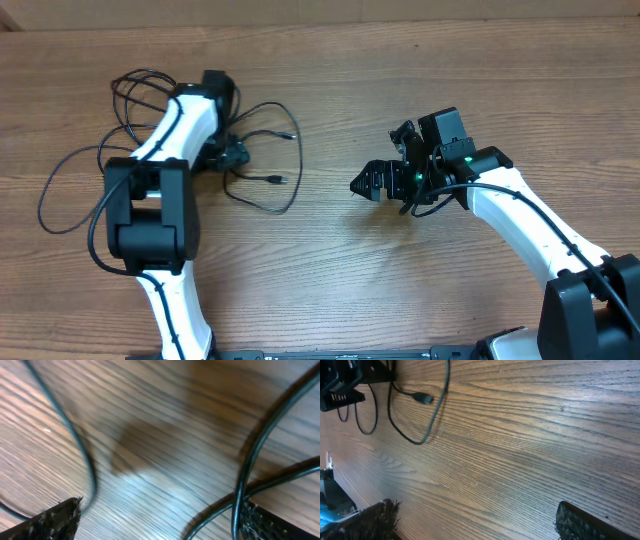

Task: Untangle cables

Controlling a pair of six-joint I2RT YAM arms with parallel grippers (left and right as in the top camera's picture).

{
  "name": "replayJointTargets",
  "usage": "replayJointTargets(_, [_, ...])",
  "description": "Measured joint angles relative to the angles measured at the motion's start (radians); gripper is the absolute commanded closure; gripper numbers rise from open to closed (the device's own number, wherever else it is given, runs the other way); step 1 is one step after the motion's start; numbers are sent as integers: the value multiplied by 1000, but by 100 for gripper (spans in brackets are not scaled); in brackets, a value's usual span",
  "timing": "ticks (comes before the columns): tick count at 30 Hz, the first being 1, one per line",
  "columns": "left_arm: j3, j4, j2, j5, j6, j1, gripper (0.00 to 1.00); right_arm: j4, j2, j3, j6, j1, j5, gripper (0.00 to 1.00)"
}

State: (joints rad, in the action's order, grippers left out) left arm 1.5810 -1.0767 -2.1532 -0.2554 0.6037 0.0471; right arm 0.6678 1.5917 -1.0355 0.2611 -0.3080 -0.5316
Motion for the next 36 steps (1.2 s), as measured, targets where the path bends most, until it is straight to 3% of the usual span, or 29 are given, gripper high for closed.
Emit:
replayJointTargets(16, [0, -4, 0, -3, -5, -194, 0, -3, 1, 0, 0, 0, 0, 0])
replayJointTargets(24, [27, -61, -1, 55, -133, -212, 0, -18, 1, 0, 0, 0, 0, 0])
replayJointTargets(30, [187, -179, 5, 105, -198, -211, 0, -19, 1, 0, 0, 0, 0, 0])
replayJointTargets(36, [232, -203, 153, 118, -245, -187, 0, -24, 1, 0, 0, 0, 0, 0])
